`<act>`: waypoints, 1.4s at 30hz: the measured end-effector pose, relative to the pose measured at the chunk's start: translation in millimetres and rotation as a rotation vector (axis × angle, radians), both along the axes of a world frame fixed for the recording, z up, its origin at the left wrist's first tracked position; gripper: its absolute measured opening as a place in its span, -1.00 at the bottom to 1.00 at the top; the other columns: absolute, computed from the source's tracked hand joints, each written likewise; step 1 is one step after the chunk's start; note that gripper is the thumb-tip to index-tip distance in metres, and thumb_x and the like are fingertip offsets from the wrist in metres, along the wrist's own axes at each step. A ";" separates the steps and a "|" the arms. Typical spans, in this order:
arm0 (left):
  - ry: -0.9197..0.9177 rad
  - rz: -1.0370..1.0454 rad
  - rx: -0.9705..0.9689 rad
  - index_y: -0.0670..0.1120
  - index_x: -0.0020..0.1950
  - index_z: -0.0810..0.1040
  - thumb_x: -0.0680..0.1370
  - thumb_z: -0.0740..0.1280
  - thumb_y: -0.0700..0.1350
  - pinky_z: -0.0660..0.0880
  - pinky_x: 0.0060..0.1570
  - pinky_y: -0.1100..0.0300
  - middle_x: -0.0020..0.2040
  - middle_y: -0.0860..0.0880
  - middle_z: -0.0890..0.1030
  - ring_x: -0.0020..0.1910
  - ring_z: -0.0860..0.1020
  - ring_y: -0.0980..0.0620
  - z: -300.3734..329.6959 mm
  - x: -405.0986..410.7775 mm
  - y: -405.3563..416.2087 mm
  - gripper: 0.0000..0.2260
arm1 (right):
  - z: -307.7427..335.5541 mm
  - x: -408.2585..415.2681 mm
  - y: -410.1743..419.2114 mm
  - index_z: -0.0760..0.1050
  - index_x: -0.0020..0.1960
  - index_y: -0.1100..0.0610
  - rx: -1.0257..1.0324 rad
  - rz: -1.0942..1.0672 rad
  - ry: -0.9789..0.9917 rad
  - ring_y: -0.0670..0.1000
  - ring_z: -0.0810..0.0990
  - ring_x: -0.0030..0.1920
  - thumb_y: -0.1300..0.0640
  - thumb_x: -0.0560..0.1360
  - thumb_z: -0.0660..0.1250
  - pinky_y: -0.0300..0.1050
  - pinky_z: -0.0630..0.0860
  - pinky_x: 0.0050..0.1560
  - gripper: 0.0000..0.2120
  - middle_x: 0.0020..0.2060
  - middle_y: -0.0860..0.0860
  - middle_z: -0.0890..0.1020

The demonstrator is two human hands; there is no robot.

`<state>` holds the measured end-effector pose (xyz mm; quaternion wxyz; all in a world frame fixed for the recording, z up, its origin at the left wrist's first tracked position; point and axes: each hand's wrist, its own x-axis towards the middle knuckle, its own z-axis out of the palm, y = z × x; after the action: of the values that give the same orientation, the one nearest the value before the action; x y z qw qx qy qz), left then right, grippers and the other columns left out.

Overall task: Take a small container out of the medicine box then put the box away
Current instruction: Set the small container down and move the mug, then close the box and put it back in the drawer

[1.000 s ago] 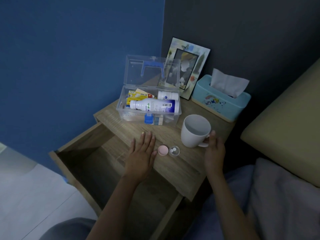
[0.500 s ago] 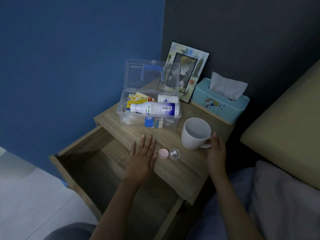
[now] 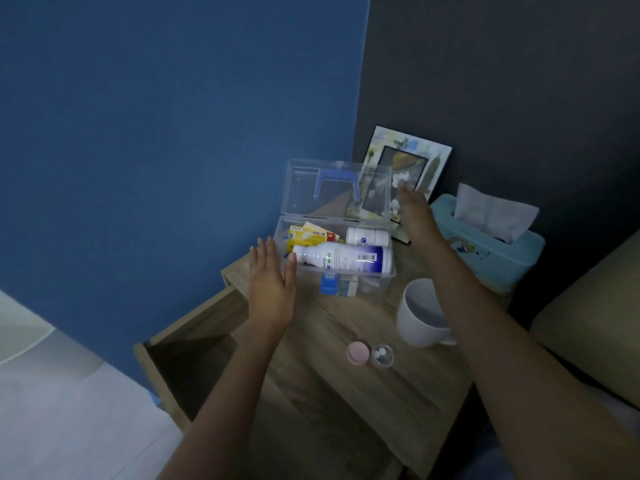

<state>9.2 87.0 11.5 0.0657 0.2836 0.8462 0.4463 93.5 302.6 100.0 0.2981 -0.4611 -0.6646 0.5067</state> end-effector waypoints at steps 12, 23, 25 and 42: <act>-0.477 0.045 0.313 -0.06 0.53 0.22 0.56 -0.05 0.30 0.16 0.50 0.02 0.53 -0.04 0.28 0.51 0.24 -0.01 21.4 -18.8 14.9 -0.35 | 5.9 -26.7 7.5 0.40 0.39 0.10 -0.352 -0.186 0.323 0.10 0.44 0.35 -0.48 0.37 0.11 0.04 0.36 0.36 -0.17 0.43 0.12 0.39; -0.617 0.139 0.471 -0.03 0.04 0.61 0.57 0.12 0.24 0.50 -0.01 0.17 -0.01 0.03 0.63 -0.03 0.58 0.09 36.8 -18.6 11.0 -0.58 | -59.7 7.1 -65.0 0.60 0.17 0.23 0.029 -0.301 0.153 0.06 0.61 0.14 0.17 0.55 0.25 0.04 0.50 0.26 -0.72 0.10 0.10 0.66; -0.531 0.124 0.387 -0.11 0.01 0.57 0.58 0.21 0.12 0.46 -0.16 0.23 -0.13 0.06 0.61 -0.10 0.56 0.10 30.2 -19.7 11.1 -0.68 | -63.6 6.8 -69.3 0.47 0.34 0.27 0.093 -0.272 0.092 0.11 0.51 0.33 0.20 0.55 0.26 0.01 0.39 0.39 -0.63 0.32 0.15 0.54; -0.146 0.317 0.318 -0.10 0.16 0.48 0.52 0.31 0.12 0.48 -0.01 0.16 0.05 -0.03 0.54 0.04 0.54 0.01 14.8 16.1 2.8 -0.64 | -78.1 4.4 -77.1 0.25 0.50 0.19 0.253 -0.177 -0.060 0.08 0.26 0.51 0.03 0.62 0.13 -0.03 0.22 0.49 -0.51 0.51 0.11 0.29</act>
<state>25.3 89.8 26.4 0.0105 0.1209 0.7922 0.5980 97.9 225.5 21.9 0.3771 -0.4916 -0.6887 0.3766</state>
